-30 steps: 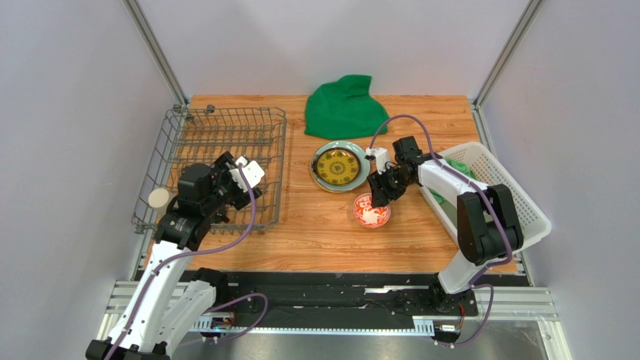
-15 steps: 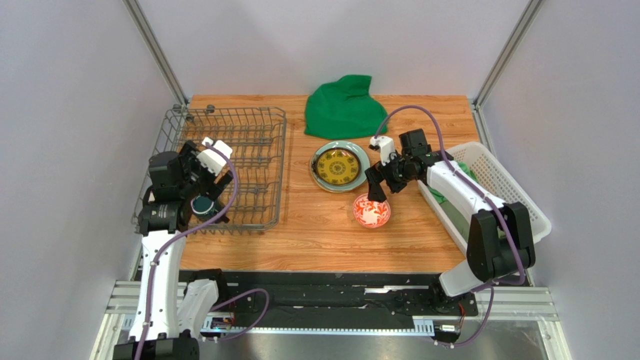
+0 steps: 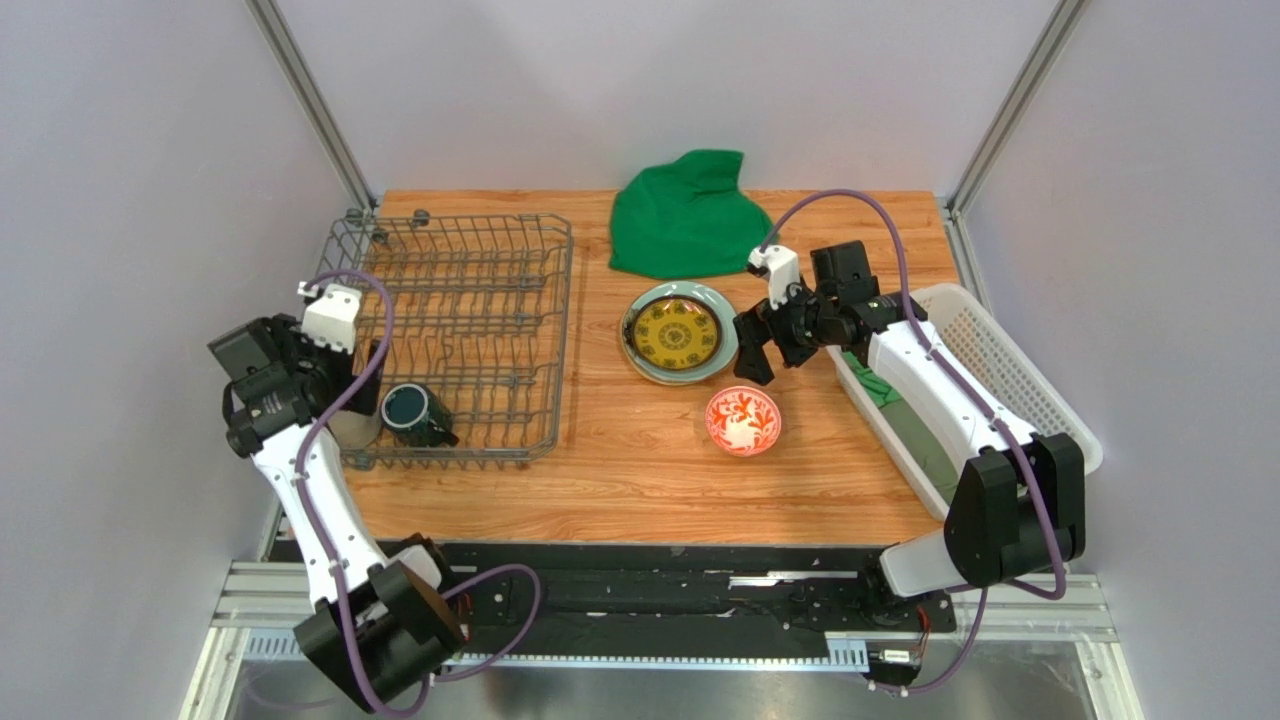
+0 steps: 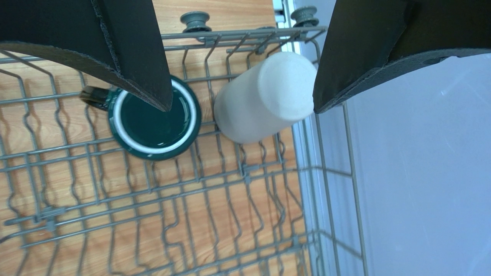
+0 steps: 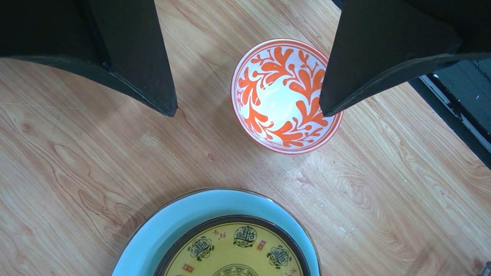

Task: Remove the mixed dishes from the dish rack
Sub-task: Place the bowl at the center of the board, then pick up the cup from the dish rack.

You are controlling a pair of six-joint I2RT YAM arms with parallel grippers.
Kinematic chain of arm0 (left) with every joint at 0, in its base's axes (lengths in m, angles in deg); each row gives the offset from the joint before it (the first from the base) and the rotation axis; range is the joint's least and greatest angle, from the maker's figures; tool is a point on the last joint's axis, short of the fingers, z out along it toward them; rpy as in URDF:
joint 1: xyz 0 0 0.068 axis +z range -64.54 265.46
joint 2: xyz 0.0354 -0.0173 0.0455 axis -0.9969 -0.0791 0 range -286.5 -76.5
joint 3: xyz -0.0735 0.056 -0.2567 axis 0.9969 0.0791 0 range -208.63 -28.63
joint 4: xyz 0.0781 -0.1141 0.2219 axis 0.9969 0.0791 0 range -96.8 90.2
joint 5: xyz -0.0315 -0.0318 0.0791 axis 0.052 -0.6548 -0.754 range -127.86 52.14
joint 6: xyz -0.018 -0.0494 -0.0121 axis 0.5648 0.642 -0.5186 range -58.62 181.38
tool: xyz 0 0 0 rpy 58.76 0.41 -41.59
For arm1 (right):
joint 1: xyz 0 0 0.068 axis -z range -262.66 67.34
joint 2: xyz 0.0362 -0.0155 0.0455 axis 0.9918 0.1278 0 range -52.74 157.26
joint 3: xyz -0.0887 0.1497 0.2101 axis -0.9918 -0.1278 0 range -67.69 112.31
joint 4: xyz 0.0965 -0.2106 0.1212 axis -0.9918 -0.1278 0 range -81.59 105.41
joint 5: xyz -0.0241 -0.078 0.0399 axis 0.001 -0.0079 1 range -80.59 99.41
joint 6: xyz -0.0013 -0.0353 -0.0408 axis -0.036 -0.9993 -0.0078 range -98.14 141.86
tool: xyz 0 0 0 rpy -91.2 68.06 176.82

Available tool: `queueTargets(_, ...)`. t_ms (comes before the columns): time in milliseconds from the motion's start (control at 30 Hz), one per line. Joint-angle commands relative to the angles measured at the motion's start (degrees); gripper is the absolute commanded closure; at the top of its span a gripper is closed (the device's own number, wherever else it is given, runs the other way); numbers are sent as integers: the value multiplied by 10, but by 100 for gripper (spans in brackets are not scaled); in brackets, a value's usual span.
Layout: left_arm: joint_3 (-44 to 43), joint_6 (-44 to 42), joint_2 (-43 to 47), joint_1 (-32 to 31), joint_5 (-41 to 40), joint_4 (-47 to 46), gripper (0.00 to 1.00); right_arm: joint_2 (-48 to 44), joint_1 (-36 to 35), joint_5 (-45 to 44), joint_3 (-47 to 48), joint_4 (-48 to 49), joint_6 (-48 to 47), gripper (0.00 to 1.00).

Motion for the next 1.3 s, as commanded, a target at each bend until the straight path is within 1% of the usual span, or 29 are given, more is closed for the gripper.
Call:
queueTargets(0,-24,-2,-48,61,69,6,1,-19,2,1,14,8,10,1)
queueTargets(33,-28,-6,-56,81,78,8,1,-19,1,1,13,10,11,1)
queueTargets(133,-31,-12,-87,111,96,7,1,-16,2,1,10,10,12,1)
queueTargets(333,-32,-19,-135,149,105,-12,1,-5,1,5,9,10,14,1)
queueTargets(667,-36,-24,-206,161,107,-37,1,1,1,4,7,10,16,1)
queueTargets(800,-40,-21,-222,160,118,-41,4,2,0,4,7,10,16,1)
queueTargets(933,-40,-21,-228,160,133,-41,10,5,0,4,7,9,16,1)
queueTargets(967,-38,-23,-228,160,135,-41,15,7,-1,4,8,9,16,1)
queueTargets(1033,-37,-24,-226,160,142,-37,18,9,0,3,8,8,15,1)
queueTargets(1067,-37,-30,-225,160,144,-35,23,8,-1,3,8,8,14,1)
queueTargets(1133,-37,-35,-222,160,151,-27,27,10,0,2,8,6,14,1)
queueTargets(1167,-37,-37,-221,161,153,-25,31,10,0,1,9,6,13,1)
queueTargets(1267,-38,-38,-212,160,156,-21,37,11,0,1,8,6,13,1)
